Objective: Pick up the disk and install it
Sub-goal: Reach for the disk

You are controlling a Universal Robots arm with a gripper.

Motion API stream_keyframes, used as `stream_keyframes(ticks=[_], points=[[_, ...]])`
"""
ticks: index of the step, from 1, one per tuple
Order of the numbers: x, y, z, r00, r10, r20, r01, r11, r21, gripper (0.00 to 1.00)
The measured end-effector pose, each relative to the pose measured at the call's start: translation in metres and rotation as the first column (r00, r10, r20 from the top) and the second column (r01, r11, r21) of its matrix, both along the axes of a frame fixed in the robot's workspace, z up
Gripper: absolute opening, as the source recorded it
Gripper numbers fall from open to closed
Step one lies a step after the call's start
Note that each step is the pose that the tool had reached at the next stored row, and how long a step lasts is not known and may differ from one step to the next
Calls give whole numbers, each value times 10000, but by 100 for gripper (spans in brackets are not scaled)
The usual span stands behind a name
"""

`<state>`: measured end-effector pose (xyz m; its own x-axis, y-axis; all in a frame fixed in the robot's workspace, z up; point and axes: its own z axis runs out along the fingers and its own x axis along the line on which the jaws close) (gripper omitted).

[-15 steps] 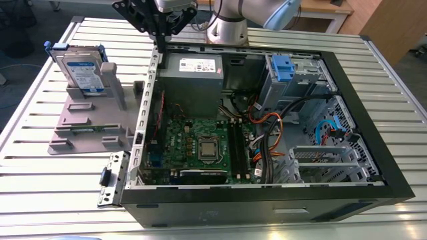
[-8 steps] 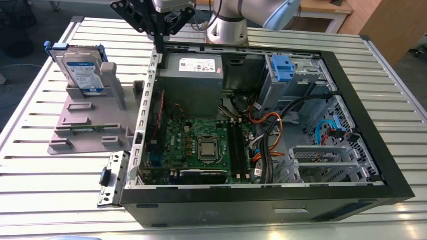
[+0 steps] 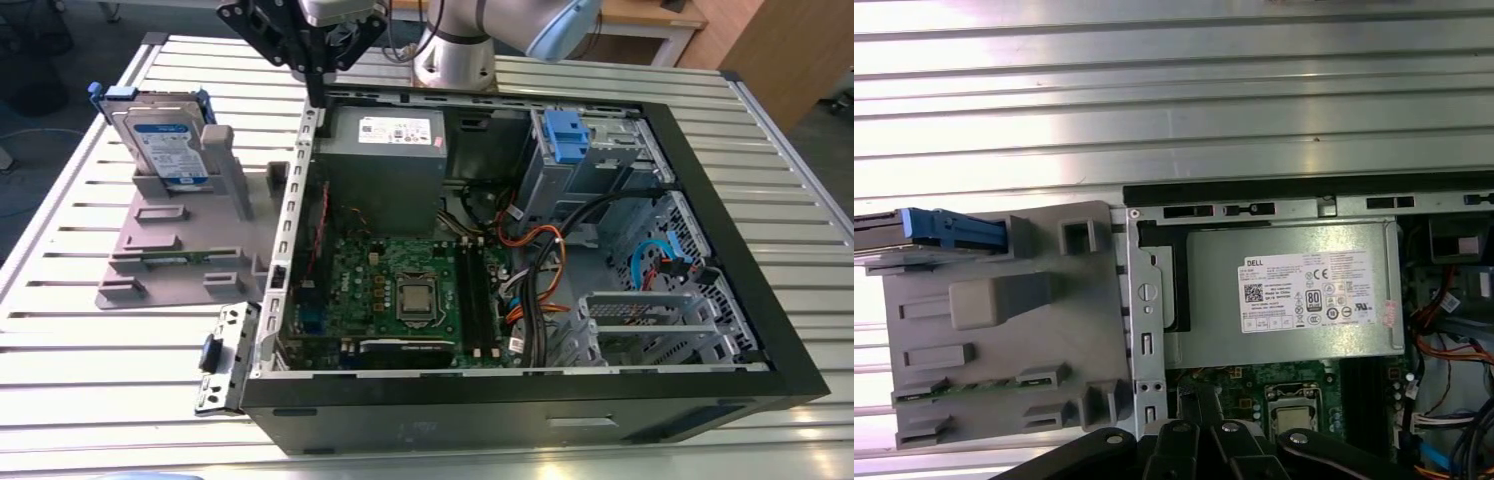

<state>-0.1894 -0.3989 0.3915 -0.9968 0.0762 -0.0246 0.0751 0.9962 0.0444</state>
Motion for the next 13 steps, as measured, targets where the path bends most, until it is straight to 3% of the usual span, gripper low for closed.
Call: stream_keyframes(ticks=[13], points=[[-26,0,-5,10000,0,0,0,10000,0,11]])
